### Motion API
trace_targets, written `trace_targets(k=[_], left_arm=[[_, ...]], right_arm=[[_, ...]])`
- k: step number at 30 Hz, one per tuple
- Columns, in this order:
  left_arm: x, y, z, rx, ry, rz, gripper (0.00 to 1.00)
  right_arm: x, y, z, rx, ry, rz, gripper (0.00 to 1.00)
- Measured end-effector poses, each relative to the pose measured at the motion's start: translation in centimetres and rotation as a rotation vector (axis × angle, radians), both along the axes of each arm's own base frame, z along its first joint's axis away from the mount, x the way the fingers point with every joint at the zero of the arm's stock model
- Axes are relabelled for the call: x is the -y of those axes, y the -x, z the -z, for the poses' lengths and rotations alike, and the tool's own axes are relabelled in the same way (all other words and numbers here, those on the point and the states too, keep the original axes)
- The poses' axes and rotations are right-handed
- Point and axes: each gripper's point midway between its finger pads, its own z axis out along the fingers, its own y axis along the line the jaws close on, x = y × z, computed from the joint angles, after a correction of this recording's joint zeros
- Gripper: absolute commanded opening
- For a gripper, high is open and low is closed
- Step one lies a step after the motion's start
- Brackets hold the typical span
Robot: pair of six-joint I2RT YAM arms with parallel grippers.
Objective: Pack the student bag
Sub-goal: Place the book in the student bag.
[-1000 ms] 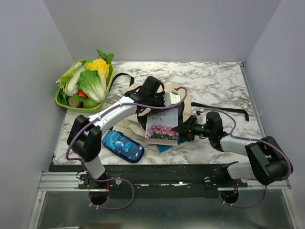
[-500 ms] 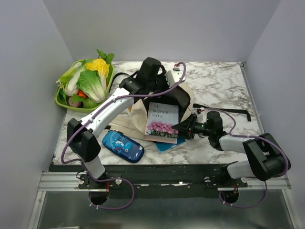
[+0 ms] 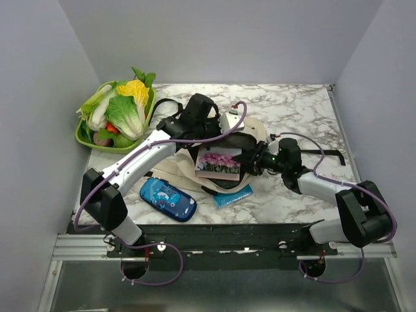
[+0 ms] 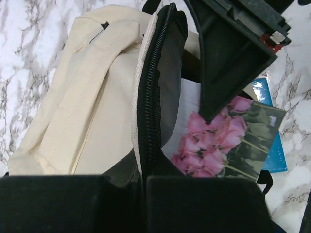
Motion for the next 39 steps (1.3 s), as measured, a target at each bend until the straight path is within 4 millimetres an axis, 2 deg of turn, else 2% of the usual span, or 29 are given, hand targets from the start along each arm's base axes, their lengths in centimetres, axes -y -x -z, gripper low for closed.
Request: trace_targets(k=[7,10,11,14,15,17,19,21,24,27,30,32,35,39], left_arm=[[0.3,-0.5,-1.8,0.040,0.030,-0.001,0.00],[0.2,-0.8,-2.0,0.059,0.030,-0.009,0.00],[0.1,-1.1,-2.1,0.068,0.029,-0.017,0.00],[-0.3,-2.0,-2.4,0.096,0.022,-0.054,0.00],[-0.6,-2.6,-2.4,0.106,0.019,-0.075,0.00],[-1.3,-3.7,-2.6,0.114,0.021,-0.115,0.00],[-2.3,-5.6,-2.7,0.098,0.035,-0.182,0.00],[-3.8,-8.0,-2.7,0.089,0.048,-0.253,0.00],[-5.6,-11.3,-1.8,0.080,0.064,-0.338,0.00],[-6.5,-13.6,0.0,0.050,0.058,-0.391,0.00],[-6.0,-14.5,0.8,0.030,0.061,-0.400,0.01],[-5.3,-15.2,0.5,0.026,0.075,-0.394,0.01],[-4.1,-16.0,-1.1,0.039,0.102,-0.378,0.03],[-2.0,-16.5,-2.9,0.057,0.134,-0.335,0.06]], right_arm=[[0.6,-4.8,-1.5,0.033,0.058,0.160,0.27],[0.4,-7.4,-1.8,0.031,0.081,0.210,0.32],[0.3,-8.4,-1.8,0.028,0.089,0.224,0.34],[-0.3,-10.8,-1.9,0.014,0.113,0.251,0.52],[-0.5,-11.6,-2.0,0.008,0.125,0.254,0.62],[-1.0,-13.1,-2.5,0.015,0.147,0.256,0.68],[-1.4,-14.6,-3.6,0.054,0.165,0.253,0.76],[-1.5,-15.1,-4.5,0.095,0.182,0.239,0.87],[-1.6,-15.0,-5.8,0.173,0.206,0.202,1.00],[-1.5,-14.1,-7.2,0.245,0.232,0.156,1.00],[-1.0,-12.5,-9.2,0.321,0.241,0.127,1.00],[-0.5,-10.9,-10.3,0.382,0.256,0.105,1.00],[0.3,-7.8,-11.1,0.459,0.306,0.065,1.00],[0.2,-3.4,-10.2,0.534,0.371,-0.013,0.99]])
